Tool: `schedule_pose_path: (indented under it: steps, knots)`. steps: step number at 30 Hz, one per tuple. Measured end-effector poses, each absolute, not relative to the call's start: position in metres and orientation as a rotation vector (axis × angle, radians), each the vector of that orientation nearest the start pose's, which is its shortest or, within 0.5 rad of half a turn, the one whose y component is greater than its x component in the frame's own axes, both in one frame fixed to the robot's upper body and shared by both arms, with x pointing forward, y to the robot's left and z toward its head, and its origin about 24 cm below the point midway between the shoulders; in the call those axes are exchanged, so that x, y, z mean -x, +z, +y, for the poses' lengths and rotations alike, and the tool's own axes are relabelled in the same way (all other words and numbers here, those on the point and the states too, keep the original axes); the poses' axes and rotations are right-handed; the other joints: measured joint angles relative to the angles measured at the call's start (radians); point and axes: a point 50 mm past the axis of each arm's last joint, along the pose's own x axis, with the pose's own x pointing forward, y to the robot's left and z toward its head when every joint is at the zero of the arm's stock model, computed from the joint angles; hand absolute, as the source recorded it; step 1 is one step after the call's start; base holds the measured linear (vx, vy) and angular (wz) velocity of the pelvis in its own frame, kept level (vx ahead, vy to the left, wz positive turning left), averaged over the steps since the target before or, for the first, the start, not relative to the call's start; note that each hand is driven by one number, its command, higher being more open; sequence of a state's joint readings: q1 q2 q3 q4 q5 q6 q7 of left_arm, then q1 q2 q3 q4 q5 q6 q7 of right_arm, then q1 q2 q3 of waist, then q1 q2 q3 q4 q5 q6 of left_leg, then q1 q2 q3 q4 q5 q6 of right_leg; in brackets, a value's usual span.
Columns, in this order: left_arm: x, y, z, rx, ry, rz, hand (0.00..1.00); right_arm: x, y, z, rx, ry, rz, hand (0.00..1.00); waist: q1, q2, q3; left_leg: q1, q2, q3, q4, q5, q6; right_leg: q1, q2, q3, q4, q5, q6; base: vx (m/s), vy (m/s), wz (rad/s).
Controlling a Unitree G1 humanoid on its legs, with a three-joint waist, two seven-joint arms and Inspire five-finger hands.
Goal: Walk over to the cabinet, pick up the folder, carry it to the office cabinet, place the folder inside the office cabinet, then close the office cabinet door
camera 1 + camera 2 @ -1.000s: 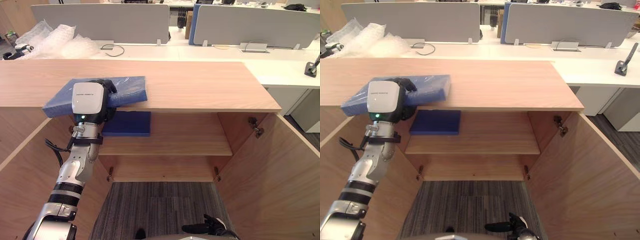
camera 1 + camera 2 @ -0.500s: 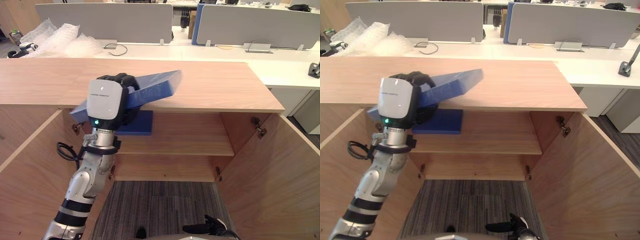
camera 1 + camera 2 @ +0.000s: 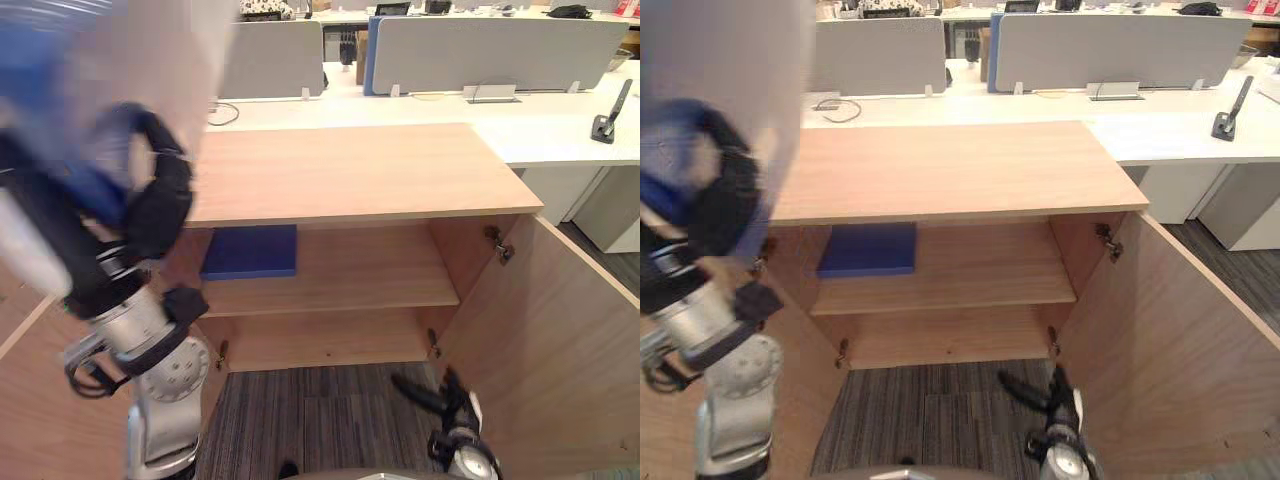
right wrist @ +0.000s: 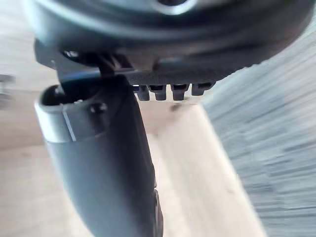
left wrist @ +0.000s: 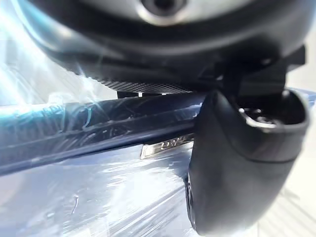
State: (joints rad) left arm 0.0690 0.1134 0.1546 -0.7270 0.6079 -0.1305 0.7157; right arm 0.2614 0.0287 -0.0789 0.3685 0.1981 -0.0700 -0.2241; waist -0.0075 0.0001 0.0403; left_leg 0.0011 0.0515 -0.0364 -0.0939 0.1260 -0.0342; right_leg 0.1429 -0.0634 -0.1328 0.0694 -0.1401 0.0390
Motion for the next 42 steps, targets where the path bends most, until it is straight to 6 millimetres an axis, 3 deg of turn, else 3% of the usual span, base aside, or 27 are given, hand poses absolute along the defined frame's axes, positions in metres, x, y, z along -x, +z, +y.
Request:
schedule_pose_path:
  steps: [4,6,7,8,11,15,16,19,22,26,33,42]
  knots:
    - [-0.143,0.214,0.205,-0.349,0.977,-1.050,0.00,-0.182,-0.026,-0.188,-0.205,-0.502,0.250,1.00,0.002,-0.001,0.000,-0.005,-0.003,0.001,0.000,0.002,-0.003,-0.007,-0.002,0.001,0.002,0.000,0.000,-0.05,0.022,0.00]
    - [-0.134,0.215,0.205,-0.256,0.957,-1.067,0.00,-0.191,0.012,-0.194,-0.160,-0.534,0.073,1.00,0.005,-0.002,-0.001,-0.005,-0.005,0.001,0.000,0.003,-0.003,-0.008,-0.004,0.002,0.001,0.000,0.000,-0.04,0.031,0.00]
    - [-0.131,0.215,0.205,-0.189,0.929,-1.078,0.00,-0.193,0.044,-0.198,-0.114,-0.565,-0.079,1.00,0.004,-0.005,-0.003,-0.005,-0.005,0.002,0.000,0.005,-0.002,-0.008,-0.003,0.003,0.001,0.000,0.000,0.00,0.000,0.00]
    - [-0.130,0.215,0.205,-0.177,0.924,-1.078,0.00,-0.194,0.050,-0.199,-0.106,-0.570,-0.106,1.00,0.004,-0.005,-0.003,-0.005,-0.004,0.002,0.000,0.006,-0.002,-0.009,-0.003,0.003,0.001,0.000,0.001,-0.02,0.015,-0.04]
    - [-0.131,0.213,0.207,-0.061,0.854,-1.058,0.00,-0.195,0.099,-0.207,-0.029,-0.613,-0.358,1.00,0.000,-0.009,-0.006,-0.005,-0.003,0.007,0.001,0.010,0.000,-0.012,-0.002,0.008,0.001,0.002,0.004,-0.01,0.007,-0.05]
    - [-0.138,0.208,0.209,0.079,0.722,-1.021,0.00,-0.207,0.139,-0.209,-0.078,-0.561,-0.588,1.00,-0.002,-0.014,-0.010,-0.003,0.000,0.024,0.004,0.011,0.001,-0.020,-0.002,0.025,0.005,0.006,0.008,-0.01,0.013,-0.12]
    - [-0.142,0.206,0.208,0.095,0.696,-1.009,0.00,-0.210,0.144,-0.208,-0.095,-0.532,-0.614,1.00,-0.002,-0.014,-0.010,-0.002,0.000,0.025,0.004,0.011,0.001,-0.019,-0.002,0.026,0.005,0.007,0.009,-0.03,0.012,-0.05]
    - [-0.166,0.194,0.206,0.222,0.514,-0.914,0.00,-0.233,0.170,-0.183,-0.228,-0.221,-0.714,1.00,-0.002,-0.013,-0.011,-0.002,-0.001,0.024,0.000,0.016,0.004,-0.020,-0.002,0.025,0.007,0.010,0.013,-0.04,0.009,0.00]
    - [-0.183,0.180,0.195,0.225,0.359,-0.817,0.00,-0.251,0.191,-0.152,-0.242,0.104,-0.756,1.00,0.002,-0.014,-0.012,-0.004,-0.002,0.023,0.000,0.020,0.005,-0.022,-0.003,0.023,0.009,0.012,0.015,-0.04,0.010,0.01]
    - [-0.193,0.173,0.179,0.164,0.178,-0.760,0.00,-0.265,0.210,-0.126,-0.254,0.375,-0.780,1.00,0.013,-0.018,-0.014,-0.006,-0.006,0.017,0.000,0.026,0.009,-0.022,-0.006,0.019,0.011,0.013,0.016,-0.02,0.013,0.05]
    - [-0.199,0.176,0.168,0.086,0.017,-0.759,0.00,-0.292,0.238,-0.128,-0.153,0.532,-0.746,1.00,0.014,-0.011,-0.019,-0.013,-0.008,0.001,-0.001,0.037,0.009,-0.022,-0.006,0.005,0.013,0.016,0.019,-0.04,0.010,0.06]
    - [-0.204,0.184,0.180,0.022,-0.111,-0.737,0.00,-0.306,0.253,-0.133,0.023,0.680,-0.630,1.00,0.027,0.004,-0.030,-0.028,-0.002,-0.002,-0.001,0.047,0.008,-0.030,0.000,0.003,-0.001,0.032,0.018,-0.02,0.003,0.01]
